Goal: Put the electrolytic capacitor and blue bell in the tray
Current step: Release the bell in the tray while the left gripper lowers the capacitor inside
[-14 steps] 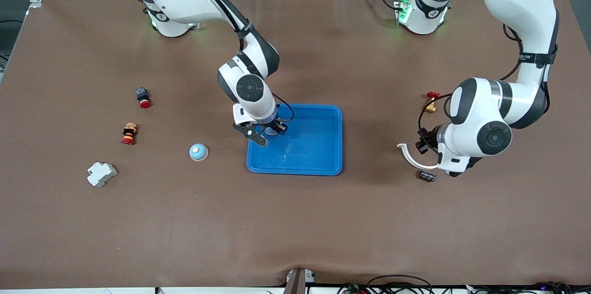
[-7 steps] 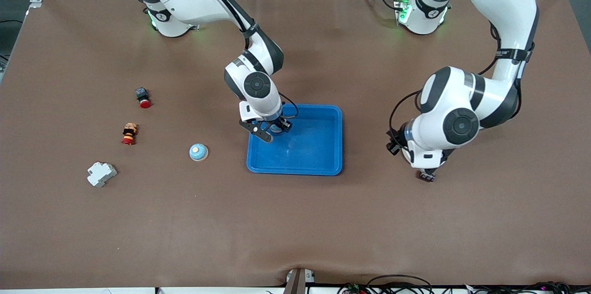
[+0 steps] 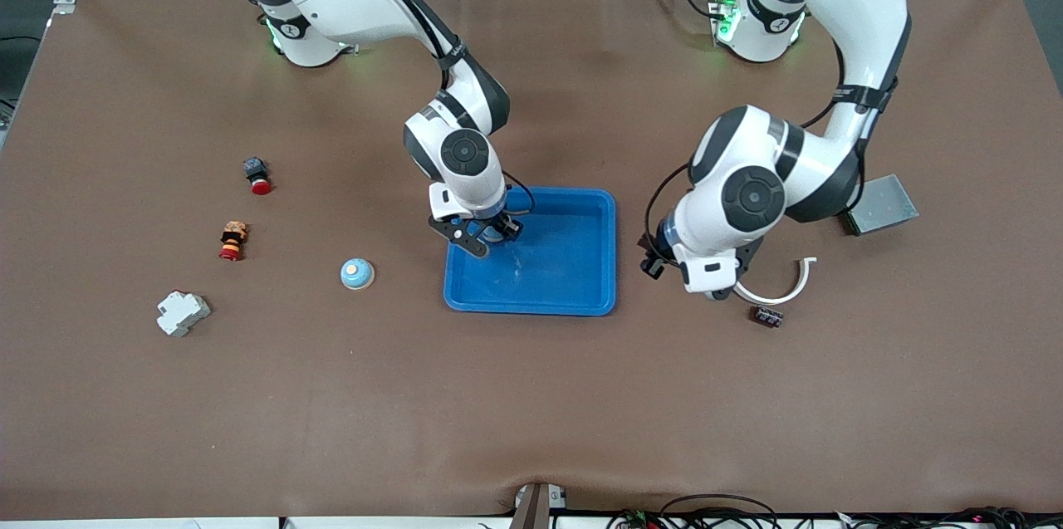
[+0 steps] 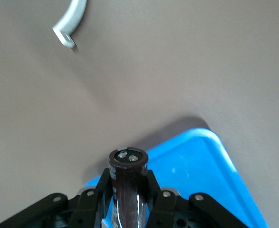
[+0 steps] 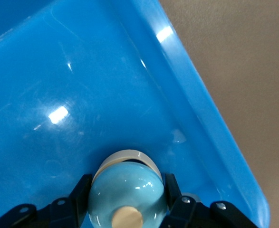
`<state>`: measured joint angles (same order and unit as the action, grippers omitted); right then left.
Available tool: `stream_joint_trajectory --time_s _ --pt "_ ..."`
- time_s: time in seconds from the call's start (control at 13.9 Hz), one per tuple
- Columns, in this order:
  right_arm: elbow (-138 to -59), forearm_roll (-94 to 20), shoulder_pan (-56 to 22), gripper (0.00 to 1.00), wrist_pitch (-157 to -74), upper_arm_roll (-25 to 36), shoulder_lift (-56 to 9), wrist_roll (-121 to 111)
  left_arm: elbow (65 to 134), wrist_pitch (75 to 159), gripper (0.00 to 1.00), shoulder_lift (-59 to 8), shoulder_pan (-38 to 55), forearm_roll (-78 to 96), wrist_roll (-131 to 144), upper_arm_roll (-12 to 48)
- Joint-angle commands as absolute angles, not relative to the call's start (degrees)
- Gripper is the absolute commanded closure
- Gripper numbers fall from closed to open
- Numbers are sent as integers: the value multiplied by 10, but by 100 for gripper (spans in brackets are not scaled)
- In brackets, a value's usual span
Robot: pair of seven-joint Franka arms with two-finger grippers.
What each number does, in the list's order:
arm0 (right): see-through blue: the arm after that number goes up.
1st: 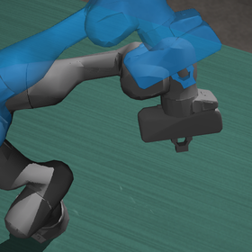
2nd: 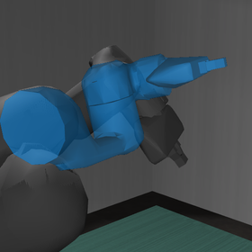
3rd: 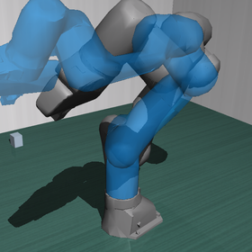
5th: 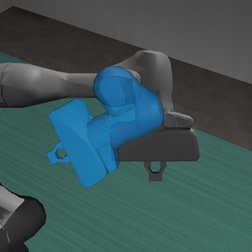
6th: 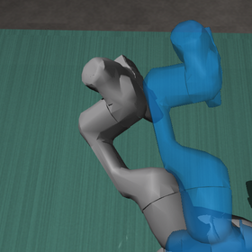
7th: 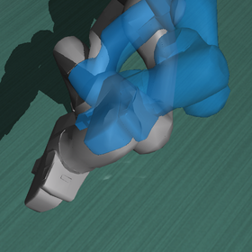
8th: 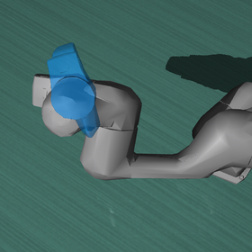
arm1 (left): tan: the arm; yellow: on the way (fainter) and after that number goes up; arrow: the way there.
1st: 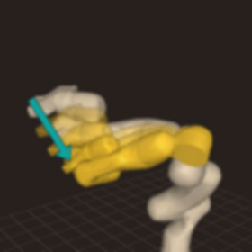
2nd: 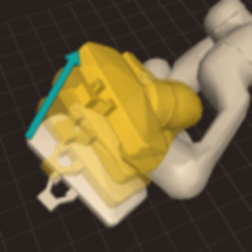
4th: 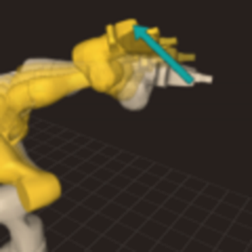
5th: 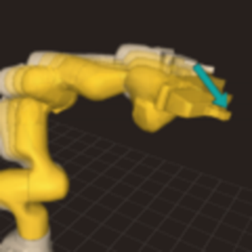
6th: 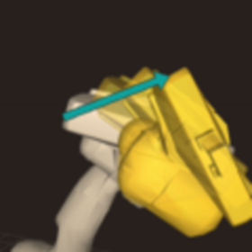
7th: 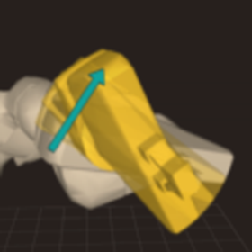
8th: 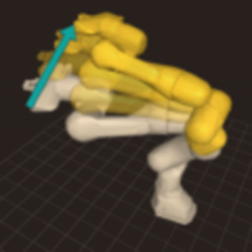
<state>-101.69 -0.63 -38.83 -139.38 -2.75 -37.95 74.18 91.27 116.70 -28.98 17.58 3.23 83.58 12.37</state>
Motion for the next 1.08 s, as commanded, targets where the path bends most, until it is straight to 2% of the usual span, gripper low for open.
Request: stream_joint_trajectory --time_s 0.0,0.22,0.29,0.36,0.79,1.0 --pt "-1016 8 -398 100 -1410 -18 -385 761 900 1198 100 -299 208 42 888 120" --pt "-1015 9 -398 100 -1437 -18 -397 773 900 1231 100 -322 244 35 933 119" --pt "-1014 8 -397 32 -1437 -18 -398 773 900 1241 100 -330 254 35 945 117" --pt "-1014 8 -398 0 -1437 -18 -397 776 900 1249 100 -339 262 32 958 116" --pt "-1006 7 -393 0 -1424 -18 -386 769 908 1263 100 -380 281 -13 1009 116" --pt "-998 7 -384 0 -1363 -18 -353 731 916 1263 100 -391 294 -22 1028 116"
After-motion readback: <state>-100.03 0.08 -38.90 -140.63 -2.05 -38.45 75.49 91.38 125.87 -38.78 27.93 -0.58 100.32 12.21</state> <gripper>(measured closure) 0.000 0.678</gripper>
